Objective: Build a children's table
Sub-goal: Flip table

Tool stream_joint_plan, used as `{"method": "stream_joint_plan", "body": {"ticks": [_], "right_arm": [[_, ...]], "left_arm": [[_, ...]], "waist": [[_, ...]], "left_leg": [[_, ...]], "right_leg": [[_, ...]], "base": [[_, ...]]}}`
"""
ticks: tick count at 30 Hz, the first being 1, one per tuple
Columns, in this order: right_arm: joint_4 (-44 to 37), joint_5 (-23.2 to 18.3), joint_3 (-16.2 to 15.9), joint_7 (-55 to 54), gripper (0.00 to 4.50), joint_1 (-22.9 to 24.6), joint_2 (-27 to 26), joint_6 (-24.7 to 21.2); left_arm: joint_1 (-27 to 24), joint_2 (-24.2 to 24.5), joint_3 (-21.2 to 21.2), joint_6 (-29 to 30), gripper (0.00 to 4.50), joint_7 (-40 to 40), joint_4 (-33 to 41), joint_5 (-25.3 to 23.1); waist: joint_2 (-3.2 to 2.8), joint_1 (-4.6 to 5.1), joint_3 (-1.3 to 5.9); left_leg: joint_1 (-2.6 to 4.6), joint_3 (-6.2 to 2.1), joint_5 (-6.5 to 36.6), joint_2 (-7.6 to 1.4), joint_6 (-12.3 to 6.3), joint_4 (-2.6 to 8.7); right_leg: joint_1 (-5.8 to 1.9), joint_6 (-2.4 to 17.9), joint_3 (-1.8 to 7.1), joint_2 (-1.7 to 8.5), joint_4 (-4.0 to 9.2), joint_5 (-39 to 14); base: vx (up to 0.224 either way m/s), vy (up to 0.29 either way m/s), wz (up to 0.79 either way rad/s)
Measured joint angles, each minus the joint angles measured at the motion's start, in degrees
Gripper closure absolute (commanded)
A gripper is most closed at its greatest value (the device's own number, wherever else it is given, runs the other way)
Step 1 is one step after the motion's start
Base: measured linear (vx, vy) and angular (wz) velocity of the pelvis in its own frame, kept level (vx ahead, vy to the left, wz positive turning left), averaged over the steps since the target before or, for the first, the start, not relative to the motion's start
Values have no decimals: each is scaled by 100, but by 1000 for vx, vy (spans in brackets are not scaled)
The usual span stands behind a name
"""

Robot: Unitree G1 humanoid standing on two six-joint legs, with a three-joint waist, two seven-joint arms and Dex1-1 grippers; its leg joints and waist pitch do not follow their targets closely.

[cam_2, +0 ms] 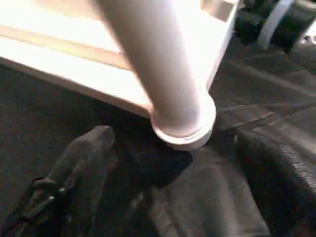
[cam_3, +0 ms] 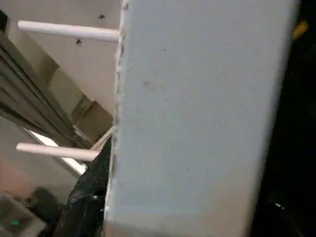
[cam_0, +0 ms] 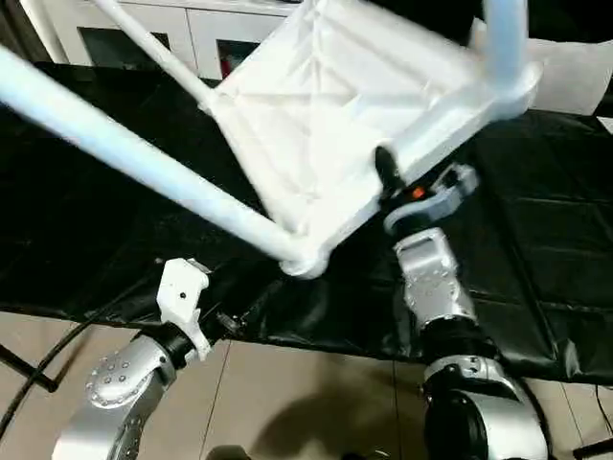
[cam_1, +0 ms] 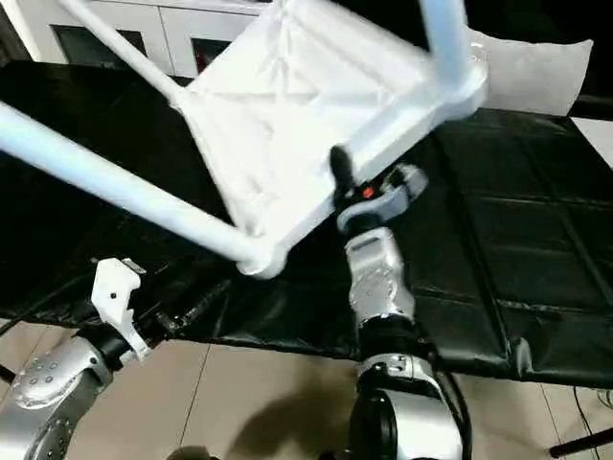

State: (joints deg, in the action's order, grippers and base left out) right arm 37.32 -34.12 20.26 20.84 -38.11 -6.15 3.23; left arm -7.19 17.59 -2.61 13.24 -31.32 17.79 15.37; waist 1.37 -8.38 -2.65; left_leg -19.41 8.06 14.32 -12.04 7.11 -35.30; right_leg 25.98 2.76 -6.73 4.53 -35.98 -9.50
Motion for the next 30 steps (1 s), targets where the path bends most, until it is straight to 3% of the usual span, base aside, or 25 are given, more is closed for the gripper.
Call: {"method": "stream_joint_plan", "body": {"ticks": [5, 11, 14, 24, 27, 30], "right_arm": [[-292, 454, -98, -348, 257, 95, 95, 251], [-724, 1418, -380, -1011, 257, 222, 382, 661], [-866, 1704, -406, -1260, 258, 288, 459, 745], [-1197, 2229, -535, -1717, 259, 507, 657, 810], [-1272, 2492, -697, -1846, 259, 535, 736, 798], [-1455, 2972, -979, -2063, 259, 533, 963, 474]], "left_arm": [[46, 2, -38, -53, 0, -42, 7, -14], [117, 14, -60, -54, 0, -42, 70, -12], [117, 34, -60, -54, 0, -47, 70, -9], [185, 35, -64, 17, 0, -46, 218, 19], [286, 114, -65, 64, 0, -35, 239, 9], [636, 383, 56, 222, 0, 26, 430, -54]], "waist": [[-3, -6, -2], [-3, 6, -2], [-3, 9, -2], [-3, 37, -1], [-2, 33, -2], [0, 30, -2]], "left_leg": [[4, 0, -20, 4, 29, 1], [10, 0, -35, 5, 64, 2], [17, -1, -41, 5, 72, 2], [24, -1, -46, 5, 76, 3], [23, -1, -47, 5, 76, 3], [27, -2, -53, 6, 78, 3]], "right_leg": [[0, 16, -2, -4, -8, 11], [-4, -9, -2, -6, -10, 19], [-8, -9, -2, -7, -10, 27], [-14, -13, 3, -12, -10, 33], [-14, -13, 3, -13, -10, 33], [-15, -13, 6, -14, -17, 35]], "base": [[0, 0, 0], [0, 0, 0], [0, 0, 0], [0, 0, 0], [0, 0, 0], [0, 0, 0]]}}
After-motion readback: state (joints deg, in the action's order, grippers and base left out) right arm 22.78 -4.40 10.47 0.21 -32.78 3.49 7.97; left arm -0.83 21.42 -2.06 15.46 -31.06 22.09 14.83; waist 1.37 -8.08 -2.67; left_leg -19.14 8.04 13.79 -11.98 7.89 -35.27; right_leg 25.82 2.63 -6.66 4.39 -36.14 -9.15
